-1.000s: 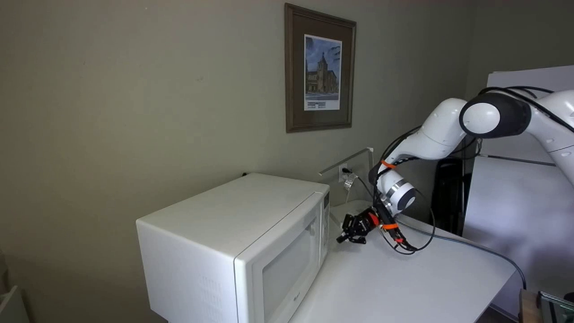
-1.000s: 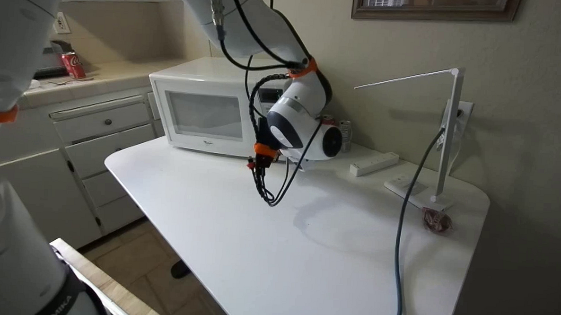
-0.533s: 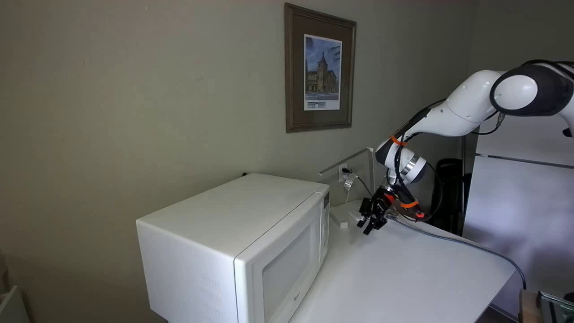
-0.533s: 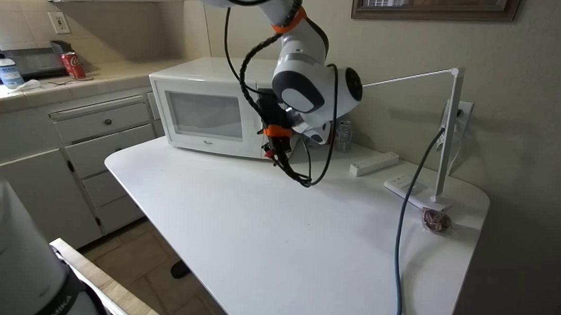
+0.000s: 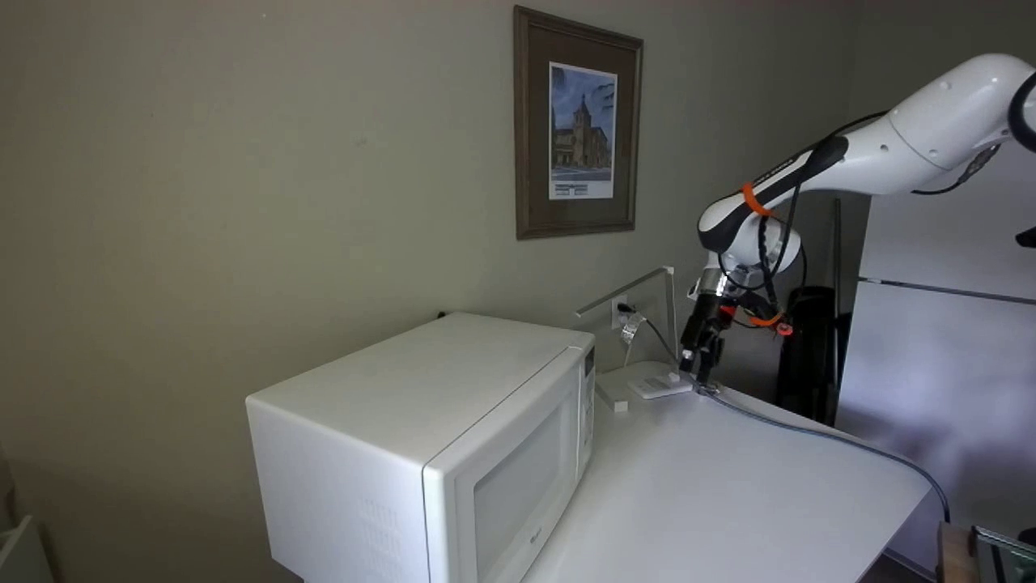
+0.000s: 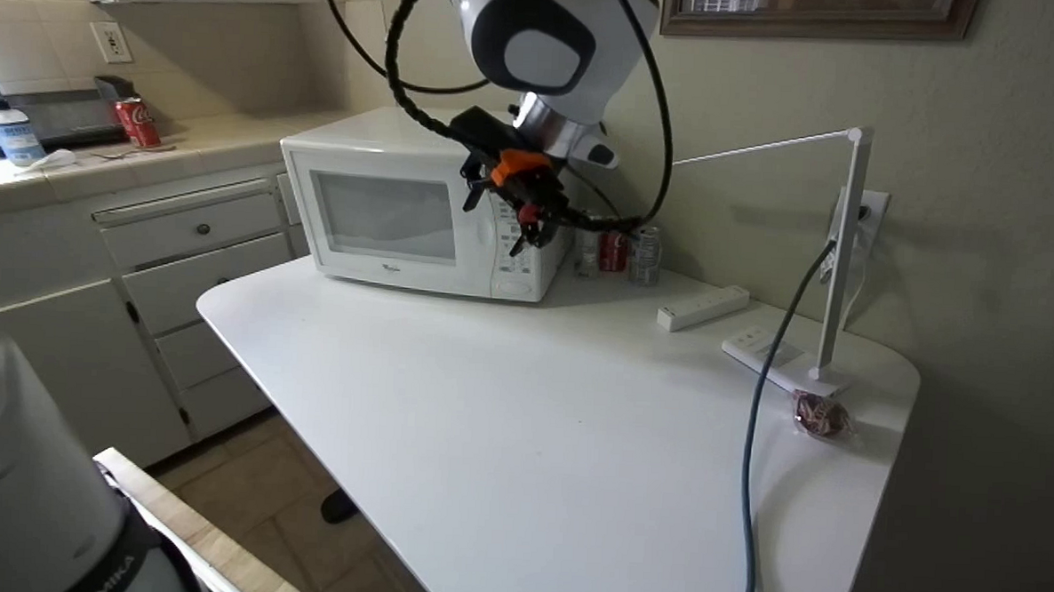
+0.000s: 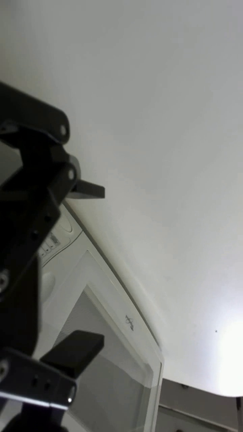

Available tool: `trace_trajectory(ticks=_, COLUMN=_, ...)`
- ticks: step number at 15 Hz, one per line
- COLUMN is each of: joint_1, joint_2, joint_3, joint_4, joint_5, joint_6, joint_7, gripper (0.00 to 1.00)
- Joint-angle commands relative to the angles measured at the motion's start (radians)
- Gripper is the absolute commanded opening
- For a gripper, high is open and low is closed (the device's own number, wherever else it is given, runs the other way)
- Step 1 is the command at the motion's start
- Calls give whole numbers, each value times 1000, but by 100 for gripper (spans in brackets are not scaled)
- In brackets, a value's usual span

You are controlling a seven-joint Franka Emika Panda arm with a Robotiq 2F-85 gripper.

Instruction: Press a button on the bottom part of the microwave

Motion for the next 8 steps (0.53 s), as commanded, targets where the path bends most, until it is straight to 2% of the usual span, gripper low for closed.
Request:
trace_trajectory(ticks=1, joint_1=3, joint_2=-169, joint_3=35, joint_4=-99, joint_5=-155, joint_6=96, joint_7=10, gripper=100)
trace_trajectory(ticks=3, joint_1=12, joint_2=-206, joint_3=42, joint_4=-118, joint_5=-185, joint_6=154, joint_7=-50, gripper=100)
trace_trajectory(ticks=4, joint_1=10, joint_2=-148, joint_3=27, joint_4=-58, joint_5=-147, joint_6=93, joint_7=-9, gripper=99)
trace_trajectory(ticks=8, joint_1=20, joint_2=-191, joint_3=29, joint_4=-89, joint_5=-167, joint_6=127, joint_7=-37, gripper=100)
